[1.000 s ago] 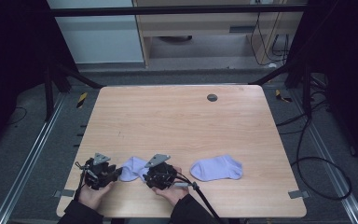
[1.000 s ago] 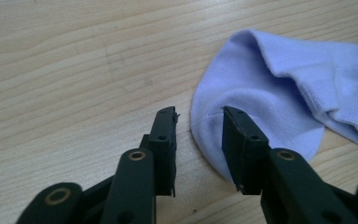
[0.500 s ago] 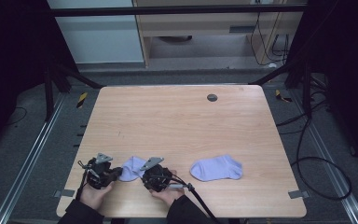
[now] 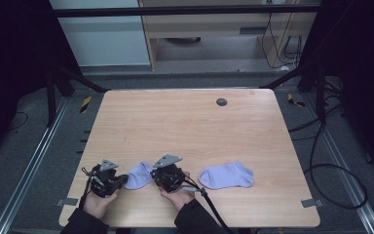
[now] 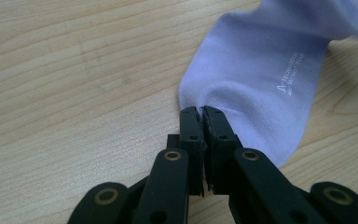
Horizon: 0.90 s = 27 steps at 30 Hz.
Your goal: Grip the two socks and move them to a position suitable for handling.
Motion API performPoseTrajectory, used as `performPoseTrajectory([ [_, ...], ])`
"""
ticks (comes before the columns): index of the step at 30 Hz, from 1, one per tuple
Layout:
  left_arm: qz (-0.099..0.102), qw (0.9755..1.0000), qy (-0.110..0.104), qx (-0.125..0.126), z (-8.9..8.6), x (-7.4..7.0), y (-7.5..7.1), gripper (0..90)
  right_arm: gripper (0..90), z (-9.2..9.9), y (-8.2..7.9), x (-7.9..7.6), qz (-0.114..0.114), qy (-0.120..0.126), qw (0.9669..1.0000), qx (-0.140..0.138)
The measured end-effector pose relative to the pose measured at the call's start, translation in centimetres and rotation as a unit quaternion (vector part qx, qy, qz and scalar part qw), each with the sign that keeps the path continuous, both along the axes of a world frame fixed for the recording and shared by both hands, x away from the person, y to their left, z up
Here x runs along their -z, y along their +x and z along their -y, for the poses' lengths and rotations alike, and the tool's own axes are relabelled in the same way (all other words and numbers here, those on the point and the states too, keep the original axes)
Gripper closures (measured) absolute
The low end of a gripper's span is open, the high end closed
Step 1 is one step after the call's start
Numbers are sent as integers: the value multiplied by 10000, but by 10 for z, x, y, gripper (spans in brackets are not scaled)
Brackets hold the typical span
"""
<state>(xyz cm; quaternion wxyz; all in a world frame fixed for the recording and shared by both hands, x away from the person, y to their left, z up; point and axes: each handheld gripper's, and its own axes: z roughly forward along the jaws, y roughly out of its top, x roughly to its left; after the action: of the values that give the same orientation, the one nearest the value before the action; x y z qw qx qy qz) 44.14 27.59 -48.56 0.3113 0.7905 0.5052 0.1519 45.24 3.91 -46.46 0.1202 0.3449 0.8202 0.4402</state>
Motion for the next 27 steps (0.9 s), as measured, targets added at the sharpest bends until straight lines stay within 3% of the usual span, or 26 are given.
performPoseTrajectory([
  [3, 0, 10000, 17, -2, 0, 0, 0, 863, 861, 6, 9, -6, 44, 75, 9996, 254],
  [12, 66, 9999, 67, -65, -1, 0, 2, 854, 818, 15, 36, 3, -158, -235, 9973, 678],
  [15, 174, 9996, 88, -189, -1, -1, 1, 731, 727, 17, 42, 6, -14, -453, 9957, 810],
  [17, 251, 9993, 38, -265, -2, -4, 0, 641, 680, 21, 44, 5, 53, -438, 9953, 857],
  [19, 253, 9991, -10, -328, -4, -5, -1, 605, 665, 25, 45, 4, 87, -420, 9953, 863],
  [27, 47, 9994, 58, -345, -1, -1, -3, 640, 642, 25, 56, 17, -117, -614, 9950, 781],
])
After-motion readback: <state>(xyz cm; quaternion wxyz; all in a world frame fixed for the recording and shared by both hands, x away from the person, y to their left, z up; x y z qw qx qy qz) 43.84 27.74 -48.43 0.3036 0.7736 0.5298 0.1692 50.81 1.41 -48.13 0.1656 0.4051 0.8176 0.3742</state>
